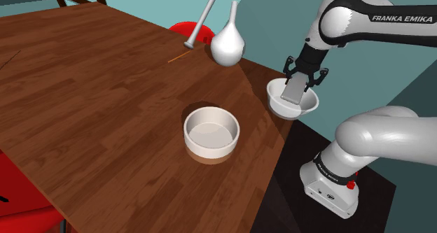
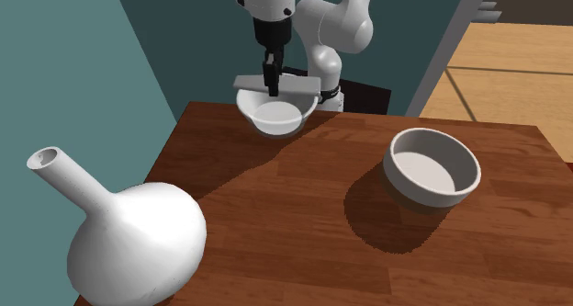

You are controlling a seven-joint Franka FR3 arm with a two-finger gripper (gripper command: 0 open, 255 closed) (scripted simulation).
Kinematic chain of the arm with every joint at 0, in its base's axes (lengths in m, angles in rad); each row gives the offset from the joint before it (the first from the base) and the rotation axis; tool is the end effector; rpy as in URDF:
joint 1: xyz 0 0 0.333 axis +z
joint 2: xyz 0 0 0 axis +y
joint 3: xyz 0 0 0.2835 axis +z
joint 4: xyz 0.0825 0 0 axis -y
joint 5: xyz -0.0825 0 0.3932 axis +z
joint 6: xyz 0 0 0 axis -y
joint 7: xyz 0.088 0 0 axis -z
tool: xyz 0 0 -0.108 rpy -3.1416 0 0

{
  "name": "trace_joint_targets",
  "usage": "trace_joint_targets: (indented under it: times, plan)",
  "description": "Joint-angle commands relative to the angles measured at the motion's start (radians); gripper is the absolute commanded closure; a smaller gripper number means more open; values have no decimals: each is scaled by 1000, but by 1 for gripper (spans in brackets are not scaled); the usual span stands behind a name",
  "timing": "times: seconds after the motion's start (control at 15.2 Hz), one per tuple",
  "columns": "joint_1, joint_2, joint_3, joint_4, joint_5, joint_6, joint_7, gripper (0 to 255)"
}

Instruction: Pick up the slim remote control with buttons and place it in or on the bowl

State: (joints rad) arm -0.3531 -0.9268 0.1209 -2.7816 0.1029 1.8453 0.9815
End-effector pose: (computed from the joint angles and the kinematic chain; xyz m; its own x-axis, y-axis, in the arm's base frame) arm 0.3035 -0.0692 0.4274 0.2762 -0.9611 -0.0082 -0.9610 -0.2763 0.0085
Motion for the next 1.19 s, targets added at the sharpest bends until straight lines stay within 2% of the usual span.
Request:
trace_joint_targets:
  times: [0.0,0.2,0.66,0.73,1.06,1.12]
  plan:
    - [0,8,1,-25,1,33,-2,255]
    - [2,16,5,-57,5,74,-3,255]
    - [2,16,5,-57,5,74,-3,255]
    - [2,16,5,-57,5,74,-3,0]
    - [2,16,5,-57,5,74,-3,0]
    - [0,9,1,-27,2,36,-2,0]
